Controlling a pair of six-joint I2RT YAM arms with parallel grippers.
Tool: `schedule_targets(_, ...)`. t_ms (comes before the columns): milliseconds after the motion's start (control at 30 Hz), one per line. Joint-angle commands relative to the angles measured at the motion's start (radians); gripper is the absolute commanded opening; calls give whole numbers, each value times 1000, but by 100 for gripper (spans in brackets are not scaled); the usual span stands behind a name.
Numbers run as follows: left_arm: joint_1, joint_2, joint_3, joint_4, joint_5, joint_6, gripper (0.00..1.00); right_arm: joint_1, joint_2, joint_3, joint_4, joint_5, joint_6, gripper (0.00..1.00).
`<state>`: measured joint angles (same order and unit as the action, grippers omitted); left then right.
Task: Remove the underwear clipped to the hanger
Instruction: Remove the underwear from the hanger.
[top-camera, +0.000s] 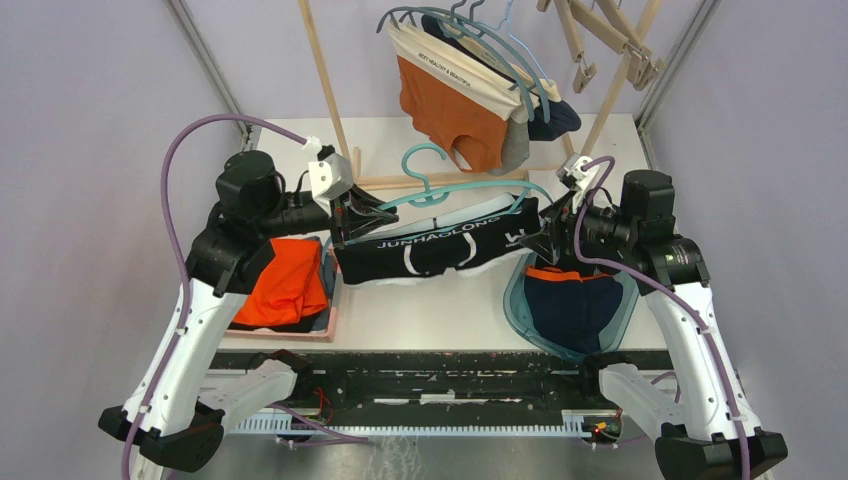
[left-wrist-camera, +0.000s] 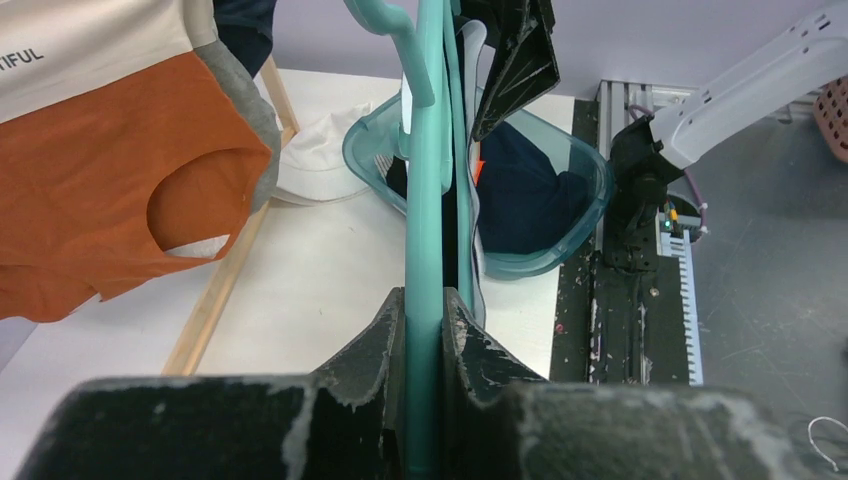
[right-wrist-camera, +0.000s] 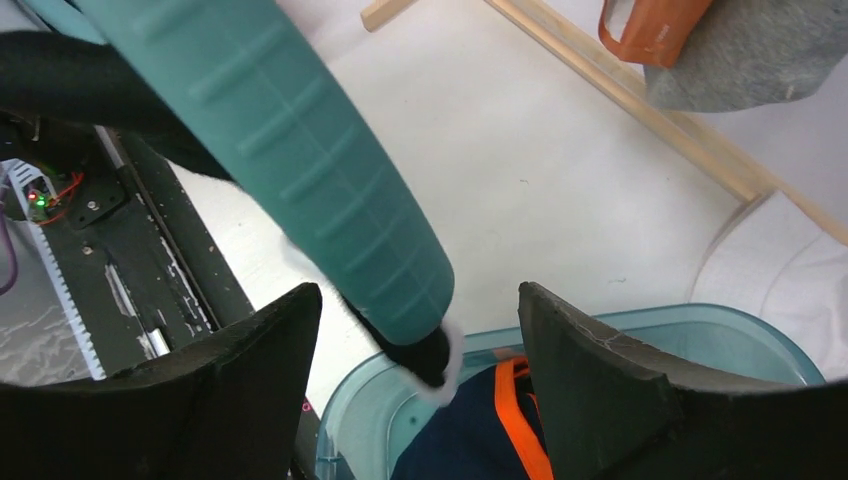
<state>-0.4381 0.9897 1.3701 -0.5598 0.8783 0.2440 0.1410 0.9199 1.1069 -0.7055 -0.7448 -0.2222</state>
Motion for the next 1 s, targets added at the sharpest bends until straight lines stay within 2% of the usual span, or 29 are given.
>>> schedule_targets(0, 33, -21, -21, 138, 58, -149, 3, -4, -10, 4, 95, -96, 50, 80)
schedule_targets(300, 100, -27, -67, 188, 122, -217, 3, -5, -26, 35, 115, -167, 77, 72)
schedule_targets(467, 111, -31, -76, 195, 185, -231, 3, -10, 2, 38, 188, -216, 164, 65)
schedule_targets(667, 114, -30, -85, 205, 197, -235, 3, -20, 18, 36, 262, -248, 224, 62)
schedule_targets(800, 117, -26, -80, 209, 186, -244, 3, -25, 5, 42, 235, -202, 193, 63)
schedule_targets(967, 131, -18, -81, 250, 138, -310, 3, -29, -43, 83, 114, -82, 78, 66)
